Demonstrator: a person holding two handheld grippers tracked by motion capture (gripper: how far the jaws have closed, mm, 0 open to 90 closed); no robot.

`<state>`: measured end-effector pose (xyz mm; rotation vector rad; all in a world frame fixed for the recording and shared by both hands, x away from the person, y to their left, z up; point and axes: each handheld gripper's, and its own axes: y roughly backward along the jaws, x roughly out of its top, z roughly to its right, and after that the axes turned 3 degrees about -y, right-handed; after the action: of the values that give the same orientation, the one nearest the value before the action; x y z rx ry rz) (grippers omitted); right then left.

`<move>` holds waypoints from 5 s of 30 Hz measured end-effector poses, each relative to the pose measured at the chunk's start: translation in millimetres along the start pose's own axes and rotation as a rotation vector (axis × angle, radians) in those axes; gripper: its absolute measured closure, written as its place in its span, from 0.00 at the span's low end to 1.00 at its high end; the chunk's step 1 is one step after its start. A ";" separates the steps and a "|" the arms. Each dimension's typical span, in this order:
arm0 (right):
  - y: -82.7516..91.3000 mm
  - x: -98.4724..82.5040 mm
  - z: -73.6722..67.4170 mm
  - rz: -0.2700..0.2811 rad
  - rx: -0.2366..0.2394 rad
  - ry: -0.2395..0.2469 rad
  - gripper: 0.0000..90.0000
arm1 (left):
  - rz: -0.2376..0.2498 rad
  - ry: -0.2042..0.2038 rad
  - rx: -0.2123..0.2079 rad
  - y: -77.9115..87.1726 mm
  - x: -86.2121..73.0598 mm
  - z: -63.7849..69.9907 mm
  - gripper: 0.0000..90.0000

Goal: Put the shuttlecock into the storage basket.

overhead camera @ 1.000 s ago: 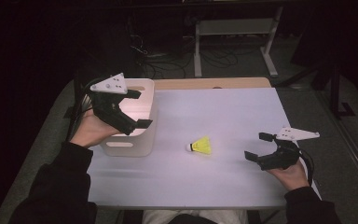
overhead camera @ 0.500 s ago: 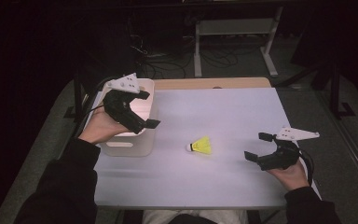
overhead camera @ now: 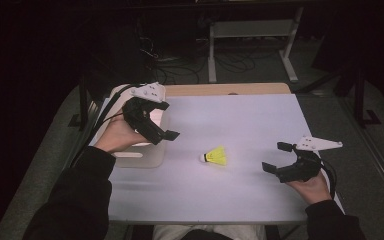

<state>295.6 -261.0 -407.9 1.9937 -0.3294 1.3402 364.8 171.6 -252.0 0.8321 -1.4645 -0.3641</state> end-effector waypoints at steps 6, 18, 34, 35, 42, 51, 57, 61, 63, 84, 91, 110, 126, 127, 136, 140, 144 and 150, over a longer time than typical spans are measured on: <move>-0.1 0.0 -0.1 0.000 0.002 0.002 0.00 | -0.026 -0.002 -0.022 -11.8 0.3 -1.5 0.00; 0.1 0.3 -1.2 0.002 0.005 0.003 0.00 | -0.065 -0.003 -0.043 -29.8 0.7 -5.0 0.00; 0.3 0.4 -1.3 0.004 0.008 0.003 0.00 | -0.131 -0.031 -0.078 -56.2 12.8 -2.9 0.00; 0.4 0.4 -1.4 0.004 0.008 0.002 0.00 | -0.137 -0.037 -0.081 -58.4 15.1 -2.3 0.00; 1.0 0.4 -1.8 0.008 0.011 0.005 0.00 | -0.165 -0.041 -0.105 -76.2 20.7 -2.0 0.00; 1.0 0.5 -1.9 0.008 0.013 0.003 0.00 | -0.177 -0.024 -0.113 -91.7 19.8 -3.5 0.00; 1.1 0.5 -1.9 0.009 0.015 0.004 0.00 | -0.187 -0.019 -0.125 -102.1 18.8 -2.2 0.00; 1.0 0.6 -1.9 0.009 0.015 0.003 0.00 | -0.197 -0.013 -0.130 -109.3 17.1 -0.6 0.00; 0.9 0.5 -2.0 0.008 0.015 0.004 0.00 | -0.201 -0.006 -0.133 -113.6 16.1 -0.2 0.00; 1.0 0.6 -2.0 0.009 0.017 0.004 0.00 | -0.231 0.017 -0.145 -137.9 10.2 2.7 0.00; 1.1 0.6 -2.2 0.010 0.017 0.005 0.00 | -0.268 -0.004 -0.145 -146.8 14.5 8.3 0.00; 1.5 0.7 -2.9 0.011 0.028 0.008 0.00 | -0.339 -0.018 -0.175 -177.5 5.4 11.5 0.00; 1.4 0.8 -3.8 0.011 0.035 0.011 0.00 | -0.411 -0.038 -0.177 -194.4 -9.0 15.7 0.00; 1.4 0.8 -3.9 0.011 0.035 0.011 0.00 | -0.418 -0.041 -0.176 -194.9 -9.6 15.9 0.00; 1.2 0.8 -4.1 0.010 0.037 0.012 0.00 | -0.445 -0.039 -0.170 -200.5 -17.2 15.5 0.00; 1.1 0.8 -4.2 0.009 0.039 0.014 0.00 | -0.448 -0.043 -0.172 -200.8 -19.2 15.2 0.04; 1.1 0.8 -4.3 0.009 0.039 0.015 0.00 | -0.469 -0.040 -0.171 -201.8 -21.8 13.7 0.07; 0.6 0.9 -4.5 0.007 0.040 0.015 0.00 | -0.492 -0.037 -0.162 -203.6 -24.7 12.7 0.11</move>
<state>292.4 -258.3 -405.9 2.0159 -0.3052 1.3760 403.5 46.6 -410.4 1.0530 -1.2322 -0.8590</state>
